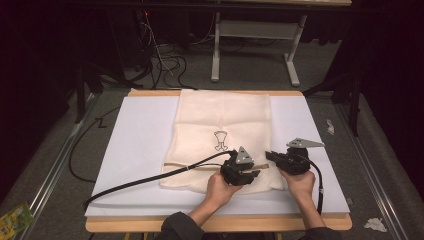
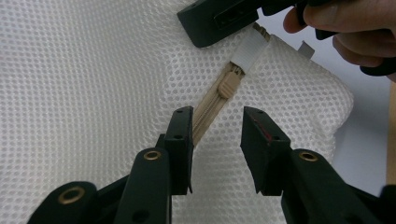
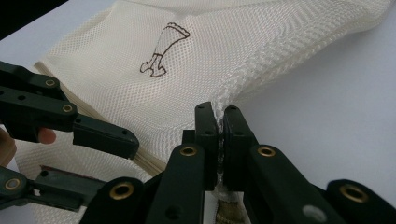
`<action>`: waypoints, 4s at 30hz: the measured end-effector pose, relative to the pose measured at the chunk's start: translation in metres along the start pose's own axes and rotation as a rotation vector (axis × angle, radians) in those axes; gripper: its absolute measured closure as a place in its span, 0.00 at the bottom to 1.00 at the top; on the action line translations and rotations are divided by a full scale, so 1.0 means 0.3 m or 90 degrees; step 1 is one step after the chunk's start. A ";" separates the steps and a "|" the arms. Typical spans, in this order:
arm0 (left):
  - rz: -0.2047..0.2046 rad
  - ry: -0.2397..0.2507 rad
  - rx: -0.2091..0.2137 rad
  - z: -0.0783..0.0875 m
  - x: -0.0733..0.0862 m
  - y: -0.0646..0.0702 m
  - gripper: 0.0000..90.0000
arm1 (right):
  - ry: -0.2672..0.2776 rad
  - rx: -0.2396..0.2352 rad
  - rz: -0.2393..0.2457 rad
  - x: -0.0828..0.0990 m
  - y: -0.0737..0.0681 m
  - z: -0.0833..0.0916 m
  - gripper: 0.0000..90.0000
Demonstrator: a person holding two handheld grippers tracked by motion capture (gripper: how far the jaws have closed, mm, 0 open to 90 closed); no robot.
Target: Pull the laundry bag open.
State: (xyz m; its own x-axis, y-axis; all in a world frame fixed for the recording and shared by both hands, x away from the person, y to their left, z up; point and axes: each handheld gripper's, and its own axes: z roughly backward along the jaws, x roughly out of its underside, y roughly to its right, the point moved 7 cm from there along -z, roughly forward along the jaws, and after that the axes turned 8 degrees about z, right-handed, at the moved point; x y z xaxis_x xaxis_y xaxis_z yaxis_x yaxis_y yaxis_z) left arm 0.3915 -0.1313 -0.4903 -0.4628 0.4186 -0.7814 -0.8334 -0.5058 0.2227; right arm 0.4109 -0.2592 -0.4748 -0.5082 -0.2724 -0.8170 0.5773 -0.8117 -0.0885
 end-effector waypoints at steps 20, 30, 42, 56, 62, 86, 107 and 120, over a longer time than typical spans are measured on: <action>0.010 -0.015 0.017 -0.052 -0.008 0.010 0.77 | 0.002 -0.010 0.004 -0.001 -0.010 0.002 0.98; 0.022 0.001 0.044 -0.054 -0.017 0.018 0.81 | 0.007 -0.014 0.004 -0.002 -0.014 -0.004 0.98; 0.019 -0.005 0.046 -0.070 -0.015 0.023 0.91 | 0.003 -0.016 0.005 -0.001 -0.021 -0.008 0.98; 0.011 -0.016 0.053 -0.057 -0.016 0.021 0.97 | 0.003 -0.008 0.014 0.012 -0.013 -0.006 0.98; 0.003 -0.018 0.052 -0.045 -0.020 0.017 0.97 | 0.004 -0.011 0.013 0.014 -0.009 -0.003 0.98; -0.010 -0.034 0.043 -0.020 -0.017 0.005 0.97 | -0.006 -0.010 0.017 0.027 -0.002 -0.001 0.98; -0.001 -0.027 0.032 0.026 -0.005 -0.031 0.97 | -0.003 -0.006 0.013 0.025 0.012 0.003 0.98; 0.008 -0.024 0.025 0.049 0.007 -0.055 0.97 | -0.004 -0.003 0.016 0.019 0.016 -0.003 0.98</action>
State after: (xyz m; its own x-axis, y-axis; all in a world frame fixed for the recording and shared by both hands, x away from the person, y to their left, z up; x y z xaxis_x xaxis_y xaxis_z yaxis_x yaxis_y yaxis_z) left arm 0.3998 -0.1111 -0.4869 -0.4845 0.4409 -0.7555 -0.8382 -0.4813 0.2566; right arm 0.4113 -0.2643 -0.4804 -0.4967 -0.2961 -0.8158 0.5928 -0.8023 -0.0697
